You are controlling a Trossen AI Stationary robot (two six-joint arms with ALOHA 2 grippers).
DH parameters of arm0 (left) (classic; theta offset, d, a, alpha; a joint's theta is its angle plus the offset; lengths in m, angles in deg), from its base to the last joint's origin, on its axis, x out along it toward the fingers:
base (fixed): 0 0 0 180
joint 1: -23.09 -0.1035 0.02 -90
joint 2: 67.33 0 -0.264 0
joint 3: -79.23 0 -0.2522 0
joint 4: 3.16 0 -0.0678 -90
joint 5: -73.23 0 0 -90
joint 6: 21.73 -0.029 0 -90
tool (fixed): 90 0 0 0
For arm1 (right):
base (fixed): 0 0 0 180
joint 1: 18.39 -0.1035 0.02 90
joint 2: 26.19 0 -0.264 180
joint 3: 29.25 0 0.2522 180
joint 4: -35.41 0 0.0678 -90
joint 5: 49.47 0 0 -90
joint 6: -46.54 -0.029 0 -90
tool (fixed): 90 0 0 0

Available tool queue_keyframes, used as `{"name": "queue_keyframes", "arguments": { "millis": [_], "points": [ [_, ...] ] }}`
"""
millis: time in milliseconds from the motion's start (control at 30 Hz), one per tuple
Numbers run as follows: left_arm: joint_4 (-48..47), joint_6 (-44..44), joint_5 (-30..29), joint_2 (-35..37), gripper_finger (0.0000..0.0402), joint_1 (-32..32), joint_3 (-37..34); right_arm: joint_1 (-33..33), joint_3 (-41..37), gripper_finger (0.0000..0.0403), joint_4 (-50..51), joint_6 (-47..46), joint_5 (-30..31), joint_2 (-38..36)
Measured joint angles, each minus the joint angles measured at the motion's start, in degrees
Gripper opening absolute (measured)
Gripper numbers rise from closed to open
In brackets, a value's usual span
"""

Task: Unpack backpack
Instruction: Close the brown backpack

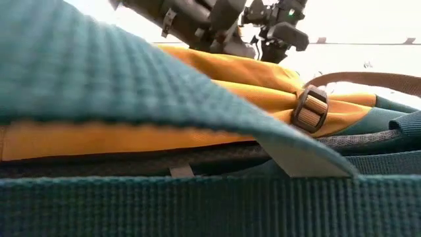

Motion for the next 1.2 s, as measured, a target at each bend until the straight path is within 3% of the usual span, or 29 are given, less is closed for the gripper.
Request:
{"name": "queue_keyframes", "arguments": {
  "millis": [300, 567, 867, 1000, 1200],
  "points": [
    [-0.7, -2.1, 4.9, 1.2, 0.0027, -6.1, 0.0, -0.4, -0.3, 0.0, 0.1, 0.5, -2.7, -5.1],
    [9.0, -4.2, 12.0, 2.5, 0.0034, -11.1, 0.3, -2.1, -0.6, 0.0, -0.1, 1.2, -3.0, -4.7],
    [8.8, -3.4, 13.5, -0.4, 0.0116, -13.1, 0.3, -2.1, -0.7, 0.0, 1.7, 0.5, -2.8, -5.3],
    [8.9, -4.9, 11.4, -0.7, 0.0153, -13.1, 0.3, -2.2, -0.7, 0.0, 2.9, 0.1, -2.9, -5.3],
    [11.6, -11.0, 9.9, -1.5, 0.0177, -13.3, 0.3, -2.3, -0.7, 0.0, 2.8, 0.4, -3.5, -5.4]
  ]
}}
